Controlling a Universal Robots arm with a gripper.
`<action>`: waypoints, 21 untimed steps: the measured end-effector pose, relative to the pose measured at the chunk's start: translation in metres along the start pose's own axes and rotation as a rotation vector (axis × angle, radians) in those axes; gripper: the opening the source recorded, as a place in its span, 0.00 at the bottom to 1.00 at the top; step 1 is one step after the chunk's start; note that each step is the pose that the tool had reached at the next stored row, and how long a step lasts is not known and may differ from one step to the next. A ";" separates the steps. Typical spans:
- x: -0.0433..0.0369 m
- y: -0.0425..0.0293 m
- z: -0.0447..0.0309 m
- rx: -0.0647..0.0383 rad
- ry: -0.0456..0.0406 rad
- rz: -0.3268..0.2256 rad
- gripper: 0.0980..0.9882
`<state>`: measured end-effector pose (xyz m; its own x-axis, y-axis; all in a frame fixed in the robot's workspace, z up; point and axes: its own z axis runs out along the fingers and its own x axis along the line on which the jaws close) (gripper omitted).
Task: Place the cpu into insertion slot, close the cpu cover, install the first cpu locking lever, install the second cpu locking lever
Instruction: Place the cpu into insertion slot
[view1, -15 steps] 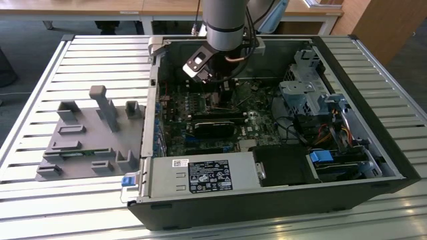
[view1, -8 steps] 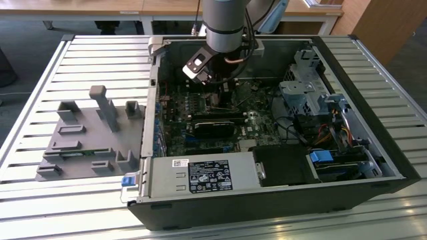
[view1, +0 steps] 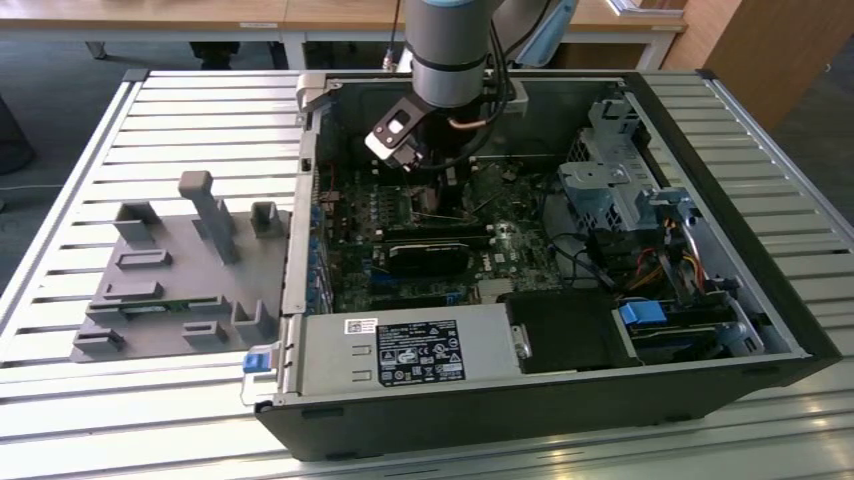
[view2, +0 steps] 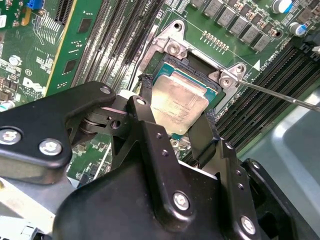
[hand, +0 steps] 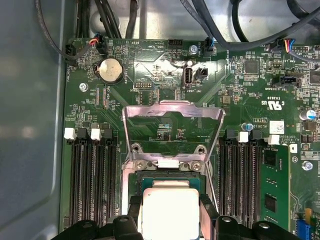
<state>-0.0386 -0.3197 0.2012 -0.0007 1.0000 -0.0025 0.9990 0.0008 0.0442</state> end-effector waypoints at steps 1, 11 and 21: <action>0.0000 0.0000 0.0004 0.000 0.0000 0.000 0.49; 0.0011 -0.0002 0.0048 0.000 -0.0003 0.000 0.49; 0.0019 -0.0003 0.0066 0.000 -0.0014 0.000 0.49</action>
<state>-0.0386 -0.3178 0.1946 -0.0006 1.0000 -0.0040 0.9990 0.0008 0.0443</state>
